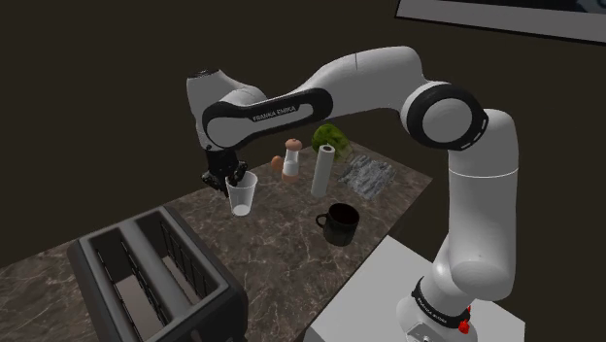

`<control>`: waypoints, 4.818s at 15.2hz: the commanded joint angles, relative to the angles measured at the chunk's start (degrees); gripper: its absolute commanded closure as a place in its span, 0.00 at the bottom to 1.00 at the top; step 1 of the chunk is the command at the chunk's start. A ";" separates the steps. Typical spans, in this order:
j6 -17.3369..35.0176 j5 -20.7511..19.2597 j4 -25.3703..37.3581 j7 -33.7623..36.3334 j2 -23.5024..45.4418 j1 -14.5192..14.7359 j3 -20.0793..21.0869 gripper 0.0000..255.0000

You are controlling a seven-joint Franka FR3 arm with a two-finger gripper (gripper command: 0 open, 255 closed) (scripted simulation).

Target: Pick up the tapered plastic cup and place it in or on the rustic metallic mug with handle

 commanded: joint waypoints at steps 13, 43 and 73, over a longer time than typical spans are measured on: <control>-9.83 1.01 8.21 -1.44 -1.83 0.41 0.48 1.00; -11.54 12.74 -31.14 -16.61 -46.33 -6.86 -5.17 1.00; 0.84 13.37 -55.76 -20.35 -58.86 -6.45 -8.45 1.00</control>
